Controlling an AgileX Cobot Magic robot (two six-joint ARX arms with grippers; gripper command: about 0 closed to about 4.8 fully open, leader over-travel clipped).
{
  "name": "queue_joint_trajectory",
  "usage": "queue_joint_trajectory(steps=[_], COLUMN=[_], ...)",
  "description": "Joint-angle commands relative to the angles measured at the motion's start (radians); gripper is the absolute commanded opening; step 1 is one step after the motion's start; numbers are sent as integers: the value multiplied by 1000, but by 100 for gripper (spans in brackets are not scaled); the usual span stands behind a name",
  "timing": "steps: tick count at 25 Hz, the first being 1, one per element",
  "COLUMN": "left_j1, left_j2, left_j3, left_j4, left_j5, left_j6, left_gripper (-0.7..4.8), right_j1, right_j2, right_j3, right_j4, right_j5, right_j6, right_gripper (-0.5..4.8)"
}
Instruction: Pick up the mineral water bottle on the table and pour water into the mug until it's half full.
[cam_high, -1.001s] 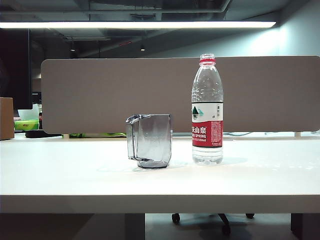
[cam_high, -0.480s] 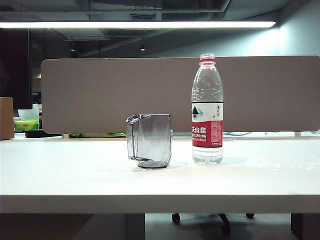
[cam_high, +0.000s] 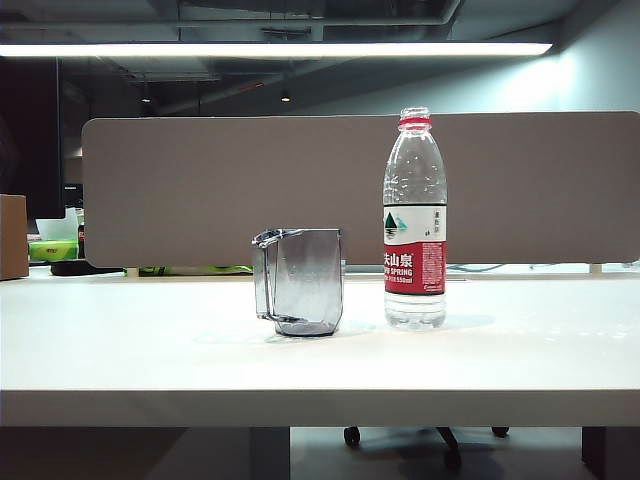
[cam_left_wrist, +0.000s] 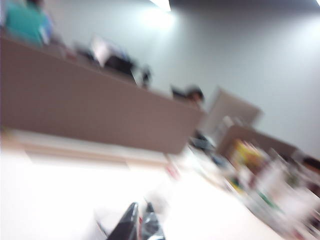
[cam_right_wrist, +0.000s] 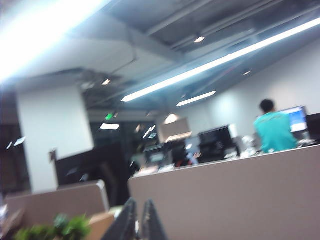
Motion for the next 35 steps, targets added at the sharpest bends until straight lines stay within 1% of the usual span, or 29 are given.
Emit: queue_joint_trajectory(steps=[1,2,3,4,5,6,7,8,9,10,11,12,13,14,15,17,20,21,23,24,25,28,29,30,32,33,35], left_j1=[0,0,0,0,0,0,0,0,0,0,0,0,0,0,0,0,0,0,0,0,0,0,0,0,0,0,0], left_j2=[27,37,51,59,80,88,104,117,130,145,161,195,225,238,253,257,255,255,255,255,255,255,255,253,253,253,253], left_j3=[7,8,8,12,24,33,60,85,107,138,164,210,231,237,236,235,235,235,234,235,234,234,234,234,234,234,234], left_j4=[-193,-218,-239,-259,-281,-287,-319,-354,-387,-438,-480,-549,-563,-561,-559,-569,-575,-575,-576,-581,-587,-609,-618,-620,-620,-619,-620], left_j5=[199,225,248,258,253,240,175,121,67,-7,-60,-103,-103,-92,-58,-11,-6,-5,-6,-18,-30,-40,-42,-47,-48,-48,-48], left_j6=[14,40,83,117,201,245,320,391,441,493,531,621,641,641,640,641,658,672,671,671,671,671,671,671,671,671,671], left_gripper=[13,13,13,12,12,13,13,13,13,13,13,13,22,22,22,22,22,22,22,22,22,22,22,22,22,22,22], right_j1=[0,0,0,0,0,1,7,8,8,8,8,8,8,8,15,42,111,146,215,290,338,445,490,504,503,503,502], right_j2=[93,126,164,197,260,282,314,334,348,364,373,386,387,387,390,392,412,426,463,518,562,710,837,963,1131,1183,1343], right_j3=[162,201,247,278,319,321,312,301,287,266,247,192,133,93,23,-64,-192,-235,-296,-338,-351,-354,-352,-352,-351,-348,-325], right_j4=[-408,-503,-610,-676,-757,-761,-748,-734,-719,-693,-673,-613,-550,-512,-438,-317,-87,0,124,226,272,375,496,646,852,908,1036], right_j5=[-140,-146,-146,-146,-142,-136,-114,-99,-90,-93,-93,-90,-86,-73,-67,-67,-58,-29,63,153,196,286,336,364,381,396,426], right_j6=[-210,-289,-390,-465,-593,-613,-613,-615,-614,-614,-614,-614,-614,-614,-605,-580,-570,-565,-554,-554,-555,-555,-555,-554,-536,-522,-487], right_gripper=[46,48,58,60,72,79,100,108,109,109,109,111,120,126,168,214,226,232,282,351,361,364,373,374,374,375,402])
